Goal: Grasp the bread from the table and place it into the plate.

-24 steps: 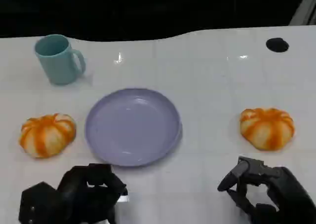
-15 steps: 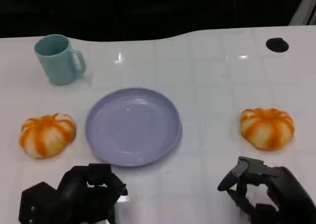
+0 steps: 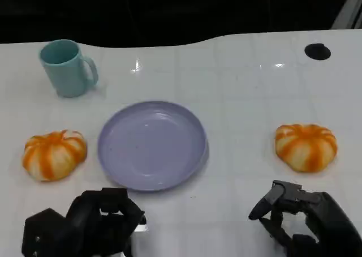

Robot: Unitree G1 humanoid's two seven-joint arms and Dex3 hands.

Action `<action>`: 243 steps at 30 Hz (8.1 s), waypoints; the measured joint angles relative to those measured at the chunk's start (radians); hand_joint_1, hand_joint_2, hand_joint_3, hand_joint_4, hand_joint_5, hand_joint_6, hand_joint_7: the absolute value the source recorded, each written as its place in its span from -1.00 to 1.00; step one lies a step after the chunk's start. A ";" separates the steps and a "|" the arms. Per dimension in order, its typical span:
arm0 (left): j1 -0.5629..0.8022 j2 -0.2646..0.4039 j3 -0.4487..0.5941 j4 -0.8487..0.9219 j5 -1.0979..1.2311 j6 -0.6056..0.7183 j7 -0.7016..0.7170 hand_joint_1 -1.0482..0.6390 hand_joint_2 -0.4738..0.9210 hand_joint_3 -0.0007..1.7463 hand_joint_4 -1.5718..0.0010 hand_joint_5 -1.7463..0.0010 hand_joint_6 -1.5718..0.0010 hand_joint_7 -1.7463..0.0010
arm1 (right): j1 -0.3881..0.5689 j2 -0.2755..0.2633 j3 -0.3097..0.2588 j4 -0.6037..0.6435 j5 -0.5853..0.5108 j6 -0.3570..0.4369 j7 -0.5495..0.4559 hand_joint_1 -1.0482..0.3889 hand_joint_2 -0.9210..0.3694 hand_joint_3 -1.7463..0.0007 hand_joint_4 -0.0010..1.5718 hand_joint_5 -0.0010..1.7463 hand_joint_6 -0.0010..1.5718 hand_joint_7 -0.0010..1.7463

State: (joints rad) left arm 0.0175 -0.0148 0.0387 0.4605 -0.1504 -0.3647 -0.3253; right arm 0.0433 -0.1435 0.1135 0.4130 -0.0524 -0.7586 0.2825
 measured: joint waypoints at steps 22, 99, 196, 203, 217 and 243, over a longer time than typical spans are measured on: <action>0.001 -0.001 -0.001 0.000 0.003 0.001 0.000 -1.00 0.46 -0.24 -1.00 -0.40 -0.80 0.05 | 0.002 -0.017 -0.043 -0.086 -0.279 -0.051 -0.236 -0.26 -1.00 0.86 -0.62 -0.24 -0.42 -0.72; 0.025 -0.013 -0.025 -0.021 0.014 -0.009 0.002 -1.00 0.51 -0.29 -1.00 -0.40 -0.81 0.07 | -0.627 -0.141 0.413 0.689 -0.861 0.470 -1.061 0.20 -0.57 0.19 0.24 0.99 -0.02 0.76; 0.041 -0.013 -0.040 -0.042 0.028 -0.009 0.019 -1.00 0.53 -0.31 -1.00 -0.40 -0.78 0.06 | -0.806 0.189 0.491 0.530 -0.710 0.377 -0.604 -0.54 -1.00 0.67 -0.83 -0.58 -0.60 -0.99; 0.041 -0.010 -0.042 -0.042 0.031 -0.009 0.019 -1.00 0.54 -0.31 -1.00 -0.40 -0.77 0.06 | -0.755 0.133 0.490 0.426 -0.712 0.344 -0.605 -0.51 -1.00 0.68 -0.75 -0.50 -0.53 -0.96; 0.038 -0.009 -0.045 -0.042 0.031 -0.006 0.020 -1.00 0.55 -0.33 -1.00 -0.40 -0.77 0.07 | -0.515 -0.045 0.399 0.125 -0.622 0.212 -0.564 -0.33 -1.00 0.74 -0.49 -0.38 -0.29 -0.88; 0.030 -0.011 -0.046 -0.040 0.037 -0.004 0.024 -1.00 0.54 -0.34 -1.00 -0.39 -0.81 0.08 | -0.201 -0.128 0.165 0.023 -0.265 -0.065 -0.398 -0.09 -0.46 -0.06 -0.01 0.93 0.04 0.41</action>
State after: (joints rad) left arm 0.0477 -0.0260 -0.0076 0.4201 -0.1131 -0.3688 -0.3018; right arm -0.1576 -0.2717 0.2788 0.4358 -0.3174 -0.8232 -0.1156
